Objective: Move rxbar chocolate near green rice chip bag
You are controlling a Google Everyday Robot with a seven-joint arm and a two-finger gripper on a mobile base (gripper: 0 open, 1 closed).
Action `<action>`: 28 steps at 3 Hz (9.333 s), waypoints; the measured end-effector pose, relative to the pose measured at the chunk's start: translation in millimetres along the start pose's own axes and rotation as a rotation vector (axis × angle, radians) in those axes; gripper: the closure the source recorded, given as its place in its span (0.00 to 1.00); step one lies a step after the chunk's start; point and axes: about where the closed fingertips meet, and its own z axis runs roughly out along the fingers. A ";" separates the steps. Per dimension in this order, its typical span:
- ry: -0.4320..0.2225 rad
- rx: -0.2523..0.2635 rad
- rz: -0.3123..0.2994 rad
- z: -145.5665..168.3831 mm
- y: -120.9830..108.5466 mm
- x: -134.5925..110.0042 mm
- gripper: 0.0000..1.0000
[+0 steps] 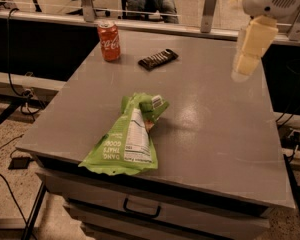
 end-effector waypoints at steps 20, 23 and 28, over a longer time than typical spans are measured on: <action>-0.874 0.108 0.467 261.4 -163.4 -78.0 0.99; -0.990 0.164 0.508 202.6 -189.4 -70.1 1.00; -0.944 0.119 0.389 124.9 -136.7 -17.6 1.00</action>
Offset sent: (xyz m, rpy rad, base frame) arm 0.0019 0.0001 0.0138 0.0152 -0.0440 -0.0073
